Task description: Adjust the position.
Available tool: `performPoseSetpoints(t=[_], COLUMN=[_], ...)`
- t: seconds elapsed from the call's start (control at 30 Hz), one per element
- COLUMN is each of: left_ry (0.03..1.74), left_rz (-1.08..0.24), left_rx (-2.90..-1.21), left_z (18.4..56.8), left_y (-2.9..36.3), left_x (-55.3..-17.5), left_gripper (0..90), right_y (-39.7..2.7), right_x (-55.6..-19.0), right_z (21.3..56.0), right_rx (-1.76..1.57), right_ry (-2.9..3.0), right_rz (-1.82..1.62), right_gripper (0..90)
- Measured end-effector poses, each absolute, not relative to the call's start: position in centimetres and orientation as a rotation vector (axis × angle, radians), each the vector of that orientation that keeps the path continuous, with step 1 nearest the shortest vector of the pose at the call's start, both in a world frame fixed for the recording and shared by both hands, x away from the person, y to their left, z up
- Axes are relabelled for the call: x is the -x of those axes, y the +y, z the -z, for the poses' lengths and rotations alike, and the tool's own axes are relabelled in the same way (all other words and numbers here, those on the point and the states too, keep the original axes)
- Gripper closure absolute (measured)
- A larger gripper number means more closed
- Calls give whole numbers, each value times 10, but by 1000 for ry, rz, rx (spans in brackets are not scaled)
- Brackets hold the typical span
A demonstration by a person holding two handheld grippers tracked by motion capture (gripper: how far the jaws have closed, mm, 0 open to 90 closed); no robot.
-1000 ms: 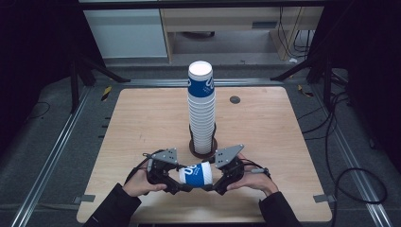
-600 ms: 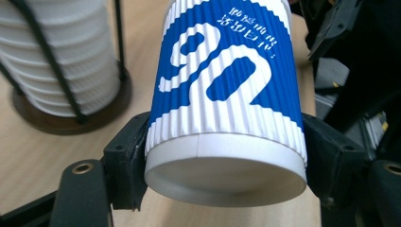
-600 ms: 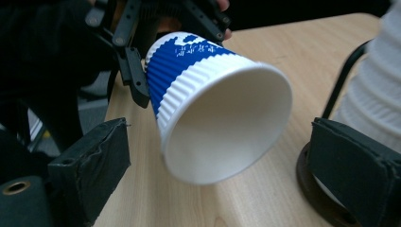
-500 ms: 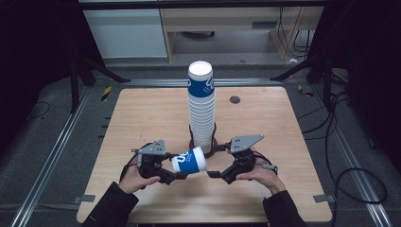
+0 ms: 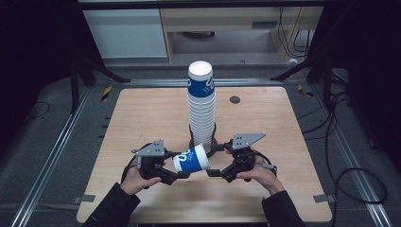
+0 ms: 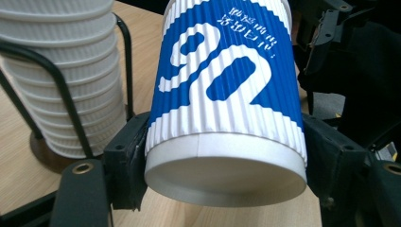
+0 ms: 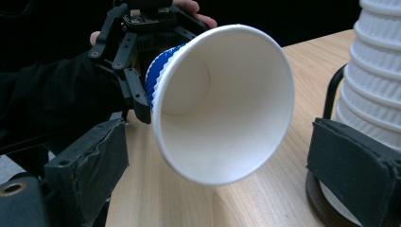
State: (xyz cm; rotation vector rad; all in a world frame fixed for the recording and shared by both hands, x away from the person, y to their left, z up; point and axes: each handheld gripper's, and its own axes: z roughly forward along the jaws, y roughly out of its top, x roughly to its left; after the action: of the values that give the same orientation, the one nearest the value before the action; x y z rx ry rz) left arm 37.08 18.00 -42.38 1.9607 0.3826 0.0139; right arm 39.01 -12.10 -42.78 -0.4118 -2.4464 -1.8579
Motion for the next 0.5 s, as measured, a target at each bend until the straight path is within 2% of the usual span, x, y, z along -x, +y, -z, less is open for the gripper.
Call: performPoseSetpoints(t=[0.5], left_ry=[300], left_rz=[25], left_rx=[-1998], left_z=[427], left_y=[163], left_x=[-362], left_gripper=[265], right_y=[-109], right_x=[-387], right_z=[435], right_rx=[348], right_ry=[-2391], right_rz=[1779], right_gripper=[92])
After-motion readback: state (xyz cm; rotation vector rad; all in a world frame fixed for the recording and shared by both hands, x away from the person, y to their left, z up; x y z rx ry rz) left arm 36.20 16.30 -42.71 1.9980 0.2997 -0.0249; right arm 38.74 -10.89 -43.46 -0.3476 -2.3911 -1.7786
